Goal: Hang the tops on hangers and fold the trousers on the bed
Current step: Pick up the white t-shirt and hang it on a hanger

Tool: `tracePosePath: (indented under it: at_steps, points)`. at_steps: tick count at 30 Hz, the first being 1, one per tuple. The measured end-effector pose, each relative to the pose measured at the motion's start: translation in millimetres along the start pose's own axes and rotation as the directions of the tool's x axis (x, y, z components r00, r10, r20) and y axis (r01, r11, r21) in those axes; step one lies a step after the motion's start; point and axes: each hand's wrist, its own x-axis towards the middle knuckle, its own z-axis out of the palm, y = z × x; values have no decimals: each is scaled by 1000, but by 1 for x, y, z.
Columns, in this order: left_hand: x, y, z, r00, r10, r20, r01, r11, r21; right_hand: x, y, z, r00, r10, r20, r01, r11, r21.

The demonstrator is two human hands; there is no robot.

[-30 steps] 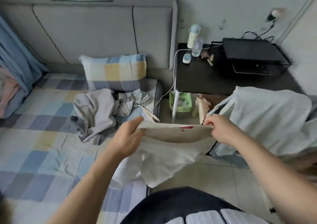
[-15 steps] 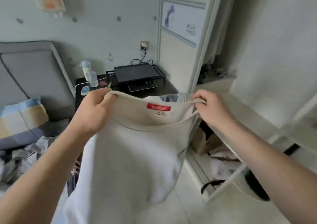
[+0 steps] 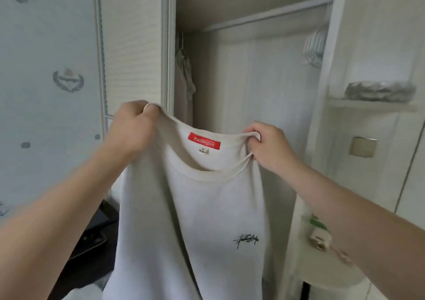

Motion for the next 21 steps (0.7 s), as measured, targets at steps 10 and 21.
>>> tracePosePath:
  at_steps: [10,21]
  points:
    - [183,36,118,937,304,174,-258,935,-244,129,-6,-66,968,43,-248,-137,917,-375]
    - [277,68,221,899,361,249,-216,858,-466,208,-5,-86,942,247,-228,-335,621,-709]
